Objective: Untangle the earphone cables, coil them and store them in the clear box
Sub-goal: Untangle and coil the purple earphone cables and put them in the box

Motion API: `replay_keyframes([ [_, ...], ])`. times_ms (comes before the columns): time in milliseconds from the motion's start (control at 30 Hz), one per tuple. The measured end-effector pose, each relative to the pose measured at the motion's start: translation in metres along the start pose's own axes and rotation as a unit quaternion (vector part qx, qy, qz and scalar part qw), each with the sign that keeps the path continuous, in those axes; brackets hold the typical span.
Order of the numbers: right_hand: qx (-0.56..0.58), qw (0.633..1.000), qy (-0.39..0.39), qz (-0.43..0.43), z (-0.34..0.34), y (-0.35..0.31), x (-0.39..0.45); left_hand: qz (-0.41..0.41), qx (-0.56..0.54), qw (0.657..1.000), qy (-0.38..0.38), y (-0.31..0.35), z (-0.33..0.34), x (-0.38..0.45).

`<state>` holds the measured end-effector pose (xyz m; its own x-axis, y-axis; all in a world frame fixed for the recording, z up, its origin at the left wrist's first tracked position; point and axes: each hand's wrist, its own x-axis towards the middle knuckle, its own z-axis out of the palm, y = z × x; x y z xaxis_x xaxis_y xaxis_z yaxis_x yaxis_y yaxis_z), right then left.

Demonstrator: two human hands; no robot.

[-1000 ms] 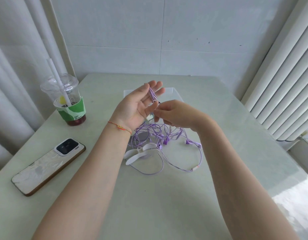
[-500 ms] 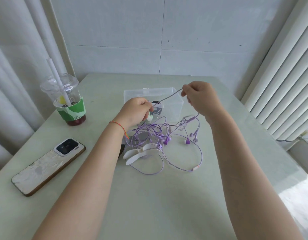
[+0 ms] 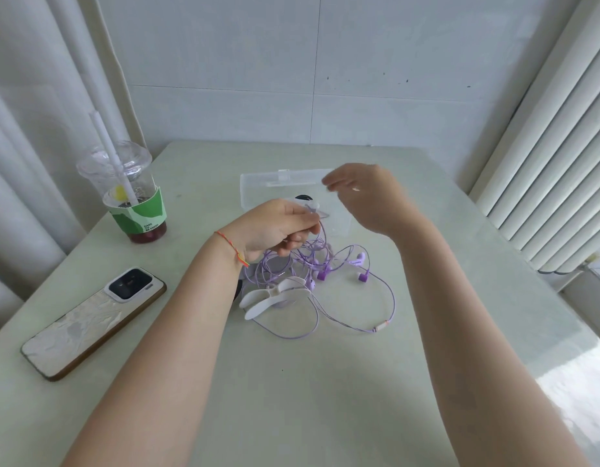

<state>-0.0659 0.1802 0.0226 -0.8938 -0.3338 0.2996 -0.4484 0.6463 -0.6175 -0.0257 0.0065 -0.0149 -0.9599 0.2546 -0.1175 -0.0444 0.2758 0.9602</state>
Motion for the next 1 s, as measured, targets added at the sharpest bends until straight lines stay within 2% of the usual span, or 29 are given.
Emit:
replay_keyframes([
  [67,0.086,0.995,-0.058,-0.001,0.004,-0.014,-0.005,-0.004,0.003,1.0,0.008,0.001,0.001,0.0],
  [233,0.05,0.984,-0.168,-0.01,0.009,-0.012,-0.01,0.0,-0.001,0.999,0.038,0.002,0.0,-0.001],
  [300,0.054,0.981,-0.186,0.0,0.009,-0.008,-0.011,0.001,-0.026,0.999,0.047,0.003,-0.001,-0.001],
  [500,0.035,0.987,-0.155,0.022,0.004,-0.001,-0.006,-0.015,0.026,0.998,0.055,0.003,0.001,0.0],
  [667,0.026,0.99,-0.131,0.041,-0.001,0.006,-0.004,-0.019,0.029,0.997,0.063,0.0,-0.005,-0.001],
  [767,0.022,0.995,-0.086,0.056,-0.011,0.015,-0.001,-0.02,0.026,0.996,0.079,-0.001,-0.011,-0.003],
  [833,-0.051,0.994,-0.017,0.091,-0.015,0.027,0.004,-0.016,0.011,0.995,0.095,-0.001,-0.013,-0.003],
  [900,-0.142,0.978,0.045,0.147,-0.015,0.038,0.006,-0.011,-0.007,0.994,0.11,-0.002,-0.014,-0.003],
  [933,-0.179,0.969,0.046,0.165,-0.014,0.044,0.007,-0.01,-0.011,0.993,0.117,-0.002,-0.013,-0.002],
  [1000,-0.243,0.952,-0.012,0.183,-0.01,0.047,0.008,-0.01,-0.013,0.992,0.128,-0.002,-0.01,0.0],
])
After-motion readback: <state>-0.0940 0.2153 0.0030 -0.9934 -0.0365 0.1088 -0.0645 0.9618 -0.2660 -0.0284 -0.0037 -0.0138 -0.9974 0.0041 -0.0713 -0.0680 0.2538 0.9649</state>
